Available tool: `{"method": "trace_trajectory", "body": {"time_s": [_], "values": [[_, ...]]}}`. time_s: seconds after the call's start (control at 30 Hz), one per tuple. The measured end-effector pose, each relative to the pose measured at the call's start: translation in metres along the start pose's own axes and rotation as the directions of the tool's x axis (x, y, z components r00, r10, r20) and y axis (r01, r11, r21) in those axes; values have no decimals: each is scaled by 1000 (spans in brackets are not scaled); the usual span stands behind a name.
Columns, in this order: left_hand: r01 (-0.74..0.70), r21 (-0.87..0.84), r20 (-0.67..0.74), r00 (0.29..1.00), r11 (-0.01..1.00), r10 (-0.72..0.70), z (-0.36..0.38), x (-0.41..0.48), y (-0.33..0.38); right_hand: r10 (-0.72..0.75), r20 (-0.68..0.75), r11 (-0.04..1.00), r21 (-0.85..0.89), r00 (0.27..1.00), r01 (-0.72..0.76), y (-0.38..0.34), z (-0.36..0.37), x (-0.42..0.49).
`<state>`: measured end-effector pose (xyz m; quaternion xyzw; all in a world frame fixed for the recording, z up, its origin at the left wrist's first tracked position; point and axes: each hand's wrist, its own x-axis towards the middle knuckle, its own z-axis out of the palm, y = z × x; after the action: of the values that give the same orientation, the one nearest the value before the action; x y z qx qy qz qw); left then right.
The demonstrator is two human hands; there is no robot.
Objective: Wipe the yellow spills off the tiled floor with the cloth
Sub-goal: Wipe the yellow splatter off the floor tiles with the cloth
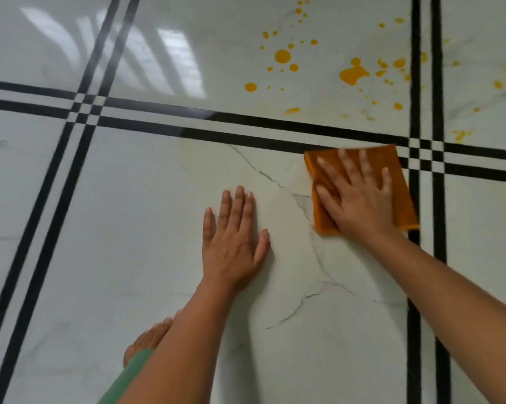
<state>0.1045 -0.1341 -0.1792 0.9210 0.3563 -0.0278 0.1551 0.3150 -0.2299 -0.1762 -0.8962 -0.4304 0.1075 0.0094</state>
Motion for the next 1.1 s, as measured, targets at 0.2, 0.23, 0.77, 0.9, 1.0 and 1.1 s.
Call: {"method": "trace_trajectory", "body": {"time_s": [0.2,0.23,0.77,0.9,1.0,1.1], "values": [[-91,41,6,996,995,91,9,8,34,-178,26,984,18,984,178,-13,19,-102],[-93,29,13,996,995,93,12,6,40,-159,38,987,12,987,158,6,19,-117],[-181,-157,-15,983,971,181,22,3,164,268,-96,924,306,959,-228,108,-8,-152],[-255,-97,196,943,962,270,46,-3,230,516,-110,843,240,849,-482,155,6,-183],[-146,4,176,974,989,143,65,15,260,627,-122,770,240,769,-590,178,16,-189],[-173,36,132,977,984,167,69,50,280,652,-150,755,223,744,-617,203,20,-199]]}}
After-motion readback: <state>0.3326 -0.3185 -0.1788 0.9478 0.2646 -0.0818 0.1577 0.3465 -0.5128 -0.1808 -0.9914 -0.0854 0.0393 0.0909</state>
